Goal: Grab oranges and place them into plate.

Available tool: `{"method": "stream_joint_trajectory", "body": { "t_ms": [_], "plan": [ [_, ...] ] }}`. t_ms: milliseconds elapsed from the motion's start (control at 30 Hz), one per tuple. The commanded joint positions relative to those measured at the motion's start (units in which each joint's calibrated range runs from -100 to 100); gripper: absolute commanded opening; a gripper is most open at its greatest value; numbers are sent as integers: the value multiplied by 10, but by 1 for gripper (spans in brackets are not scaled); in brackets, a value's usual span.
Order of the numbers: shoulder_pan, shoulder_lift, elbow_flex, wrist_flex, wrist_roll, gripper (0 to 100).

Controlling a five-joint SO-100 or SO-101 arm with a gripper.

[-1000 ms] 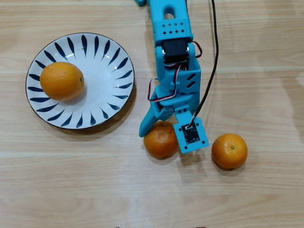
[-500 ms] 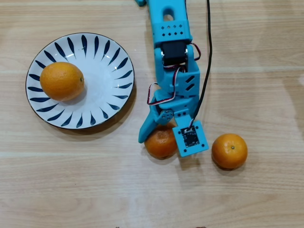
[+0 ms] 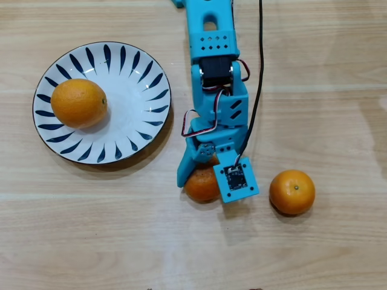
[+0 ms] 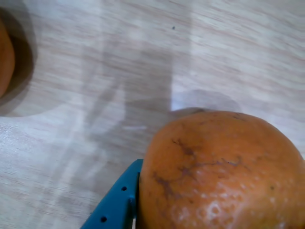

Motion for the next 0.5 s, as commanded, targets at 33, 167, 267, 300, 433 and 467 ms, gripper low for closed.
{"method": "stream_joint_trajectory", "body": {
  "t_ms": [33,167,267,300,433,467],
  "plan": [
    [8,-6,-4,-7,4,24],
    [3,-15,-4,-3,4,23],
    [0,-19,-13,36,5,23],
    [-1,-23,-16,49,5,23],
    [-3,-52,-16,78,5,23],
    [-3,-62,-16,85,5,23]
  ]
}}
